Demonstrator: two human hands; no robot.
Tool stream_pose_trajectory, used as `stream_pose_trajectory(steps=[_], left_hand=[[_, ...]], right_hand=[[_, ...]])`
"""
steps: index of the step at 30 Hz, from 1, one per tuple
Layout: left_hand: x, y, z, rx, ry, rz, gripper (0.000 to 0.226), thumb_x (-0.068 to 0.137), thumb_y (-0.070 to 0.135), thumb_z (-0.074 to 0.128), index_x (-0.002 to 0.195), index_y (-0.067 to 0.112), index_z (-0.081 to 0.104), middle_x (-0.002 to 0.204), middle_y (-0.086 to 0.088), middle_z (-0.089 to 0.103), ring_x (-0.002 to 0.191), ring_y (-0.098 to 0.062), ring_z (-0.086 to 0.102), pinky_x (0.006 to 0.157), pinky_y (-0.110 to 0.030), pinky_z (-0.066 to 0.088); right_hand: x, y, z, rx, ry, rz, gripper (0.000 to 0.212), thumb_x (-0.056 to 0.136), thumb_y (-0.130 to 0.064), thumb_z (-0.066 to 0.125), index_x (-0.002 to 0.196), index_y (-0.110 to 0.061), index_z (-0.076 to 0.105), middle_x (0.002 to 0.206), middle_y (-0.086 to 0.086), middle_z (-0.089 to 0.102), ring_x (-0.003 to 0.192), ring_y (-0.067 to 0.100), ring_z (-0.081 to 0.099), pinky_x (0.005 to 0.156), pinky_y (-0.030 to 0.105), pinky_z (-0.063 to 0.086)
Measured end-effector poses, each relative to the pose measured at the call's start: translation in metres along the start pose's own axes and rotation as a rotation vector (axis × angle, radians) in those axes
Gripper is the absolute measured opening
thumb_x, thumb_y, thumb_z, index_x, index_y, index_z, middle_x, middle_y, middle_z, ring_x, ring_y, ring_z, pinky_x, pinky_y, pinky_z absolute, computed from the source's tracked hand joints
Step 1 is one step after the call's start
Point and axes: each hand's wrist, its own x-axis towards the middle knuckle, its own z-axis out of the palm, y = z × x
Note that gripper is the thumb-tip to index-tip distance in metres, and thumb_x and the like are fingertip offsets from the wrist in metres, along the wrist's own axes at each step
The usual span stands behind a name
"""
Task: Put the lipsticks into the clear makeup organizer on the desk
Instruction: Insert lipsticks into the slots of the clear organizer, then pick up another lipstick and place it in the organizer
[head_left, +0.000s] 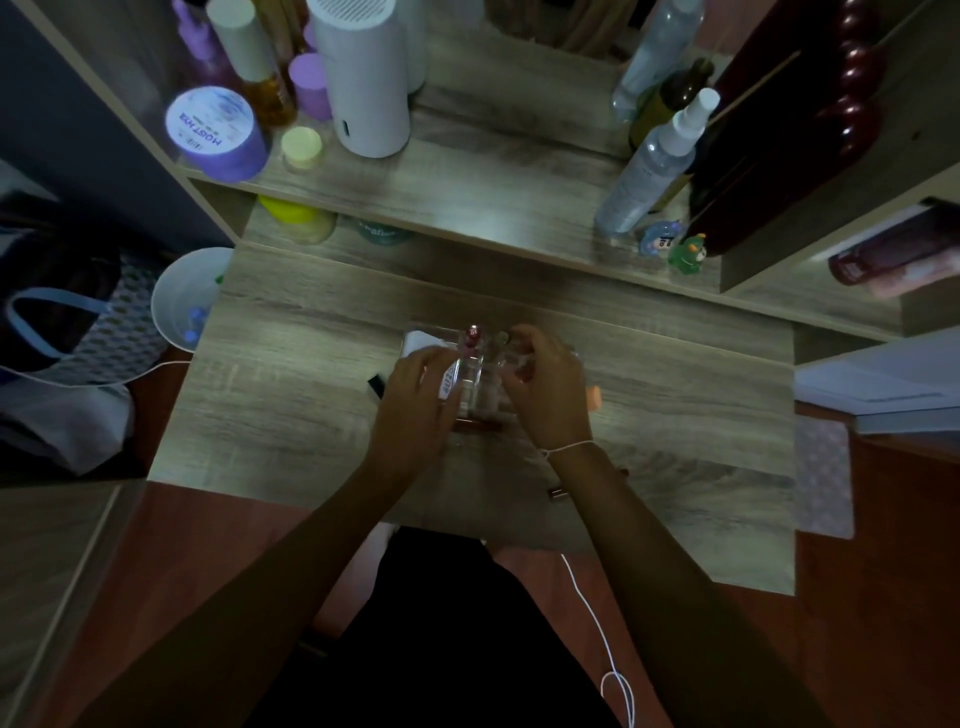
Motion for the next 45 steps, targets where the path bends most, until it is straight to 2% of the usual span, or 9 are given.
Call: stream_pose_trajectory(steps=[5, 8, 11, 14, 21, 25, 32, 39, 45], left_hand=[[-0.030, 0.004, 0.007, 0.138, -0.160, 0.199, 0.031, 0.088, 0.020, 0.052, 0.112, 0.003, 0.061, 0.113, -0.020, 0.063, 0.101, -0.033, 0.058, 0.090, -0.038, 0.044], [-0.034, 0.005, 0.014, 0.151, -0.267, 0.244, 0.028, 0.088, 0.018, 0.058, 0.113, 0.006, 0.062, 0.114, -0.018, 0.062, 0.101, -0.033, 0.058, 0.088, -0.040, 0.045], [-0.034, 0.008, 0.022, 0.203, -0.302, 0.256, 0.024, 0.089, 0.014, 0.059, 0.111, 0.005, 0.064, 0.112, -0.018, 0.064, 0.099, -0.033, 0.060, 0.086, -0.044, 0.046], [-0.034, 0.011, 0.026, 0.273, -0.327, 0.274, 0.031, 0.091, 0.020, 0.046, 0.111, 0.004, 0.064, 0.110, -0.018, 0.065, 0.098, -0.034, 0.061, 0.085, -0.044, 0.045], [-0.033, 0.008, 0.037, 0.380, -0.358, 0.258, 0.033, 0.089, 0.023, 0.044, 0.111, 0.007, 0.063, 0.105, -0.015, 0.066, 0.094, -0.033, 0.061, 0.081, -0.043, 0.045], [-0.034, 0.002, 0.040, 0.394, -0.391, 0.219, 0.035, 0.089, 0.026, 0.044, 0.108, 0.006, 0.065, 0.104, -0.016, 0.066, 0.092, -0.034, 0.061, 0.078, -0.043, 0.047], [-0.032, 0.002, 0.035, 0.267, -0.381, 0.204, 0.028, 0.082, 0.009, 0.068, 0.108, 0.002, 0.063, 0.105, -0.021, 0.063, 0.094, -0.038, 0.059, 0.079, -0.046, 0.048], [-0.034, 0.011, 0.017, 0.055, -0.366, 0.195, 0.041, 0.088, 0.032, 0.043, 0.114, 0.006, 0.061, 0.109, -0.015, 0.064, 0.099, -0.028, 0.057, 0.085, -0.032, 0.040], [-0.034, 0.017, 0.009, -0.115, -0.213, 0.111, 0.028, 0.091, 0.012, 0.053, 0.118, 0.011, 0.057, 0.110, -0.013, 0.063, 0.100, -0.017, 0.055, 0.088, -0.035, 0.046]], right_hand=[[-0.034, 0.021, -0.011, -0.035, 0.068, -0.008, 0.024, 0.081, -0.007, 0.064, 0.105, -0.009, 0.064, 0.104, 0.011, 0.068, 0.092, 0.028, 0.065, 0.086, 0.041, 0.052], [-0.055, 0.043, -0.016, -0.046, 0.066, 0.051, 0.024, 0.082, -0.009, 0.068, 0.105, -0.013, 0.064, 0.102, 0.009, 0.070, 0.087, 0.026, 0.066, 0.082, 0.026, 0.048], [-0.076, 0.061, -0.021, -0.058, 0.035, 0.120, 0.031, 0.079, -0.007, 0.069, 0.109, -0.012, 0.064, 0.098, 0.010, 0.068, 0.080, 0.025, 0.065, 0.076, 0.035, 0.054], [-0.096, 0.079, -0.023, -0.032, 0.055, 0.199, 0.032, 0.079, -0.005, 0.070, 0.110, -0.011, 0.063, 0.099, 0.011, 0.066, 0.076, 0.023, 0.064, 0.074, 0.040, 0.054], [-0.117, 0.103, -0.020, 0.100, 0.220, 0.518, 0.058, 0.080, -0.025, 0.076, 0.128, -0.007, 0.049, 0.123, 0.014, 0.064, 0.111, 0.030, 0.062, 0.096, 0.044, 0.050], [-0.115, 0.105, -0.015, 0.118, 0.227, 0.656, 0.071, 0.079, -0.038, 0.075, 0.133, -0.009, 0.040, 0.125, 0.018, 0.063, 0.115, 0.035, 0.060, 0.095, 0.045, 0.050], [-0.104, 0.095, -0.008, 0.057, 0.123, 0.654, 0.044, 0.081, -0.018, 0.067, 0.117, -0.008, 0.045, 0.100, 0.019, 0.067, 0.093, 0.036, 0.064, 0.079, 0.039, 0.048], [-0.107, 0.080, -0.003, 0.113, 0.004, 0.581, 0.034, 0.081, -0.017, 0.068, 0.110, -0.011, 0.051, 0.093, 0.016, 0.067, 0.089, 0.034, 0.064, 0.078, 0.039, 0.049], [-0.097, 0.056, -0.007, 0.176, -0.041, 0.439, 0.044, 0.077, -0.012, 0.069, 0.119, -0.022, 0.058, 0.090, 0.006, 0.066, 0.077, 0.021, 0.062, 0.078, 0.031, 0.050]])
